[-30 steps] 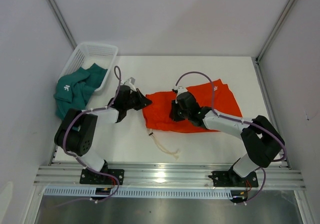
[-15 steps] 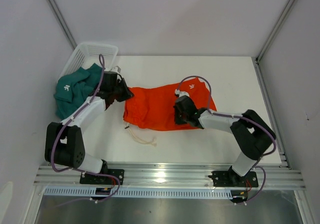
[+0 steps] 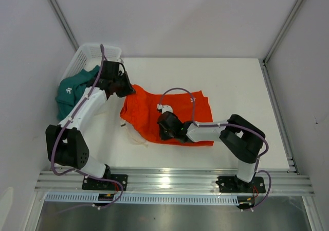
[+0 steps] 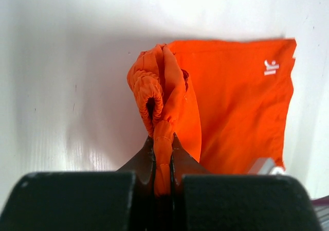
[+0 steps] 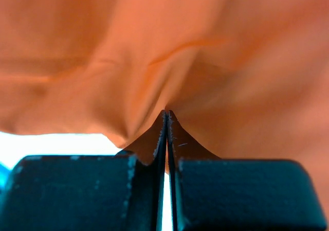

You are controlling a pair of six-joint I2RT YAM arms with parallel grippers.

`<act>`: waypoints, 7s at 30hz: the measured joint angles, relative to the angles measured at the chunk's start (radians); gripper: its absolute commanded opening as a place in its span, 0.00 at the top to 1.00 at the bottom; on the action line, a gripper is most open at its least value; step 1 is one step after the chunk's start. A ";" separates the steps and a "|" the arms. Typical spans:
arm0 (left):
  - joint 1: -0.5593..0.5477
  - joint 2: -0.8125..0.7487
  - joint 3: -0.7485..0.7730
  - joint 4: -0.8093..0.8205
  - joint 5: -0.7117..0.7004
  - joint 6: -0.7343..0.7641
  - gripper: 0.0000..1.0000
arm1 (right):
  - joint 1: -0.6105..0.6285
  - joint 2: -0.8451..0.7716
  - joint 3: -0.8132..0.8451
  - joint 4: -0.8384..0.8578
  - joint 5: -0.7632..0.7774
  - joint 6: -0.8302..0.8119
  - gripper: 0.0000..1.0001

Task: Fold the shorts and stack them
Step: Fold the shorts, then neatly place the folded shorts to the corner

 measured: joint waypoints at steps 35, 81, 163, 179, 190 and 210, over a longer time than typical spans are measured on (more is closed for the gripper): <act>-0.189 0.072 0.437 -0.453 -0.283 0.023 1.00 | -0.228 -0.326 -0.023 -0.146 -0.068 0.061 1.00; -0.559 0.604 0.821 -0.591 -0.494 -0.364 1.00 | -0.449 -0.205 -0.188 -0.129 -0.047 0.077 1.00; -0.437 0.195 0.255 -0.337 -0.457 -0.259 0.01 | -0.290 -0.240 -0.232 0.167 -0.252 0.223 0.52; -0.213 0.162 0.023 -0.115 -0.252 -0.100 0.13 | -0.311 -0.041 -0.121 0.409 -0.463 0.264 0.55; -0.193 0.334 0.100 -0.065 -0.185 -0.077 0.17 | -0.311 0.057 -0.051 0.413 -0.471 0.257 0.67; -0.189 0.428 0.118 -0.051 -0.193 -0.077 1.00 | -0.318 -0.094 -0.107 0.321 -0.368 0.173 0.51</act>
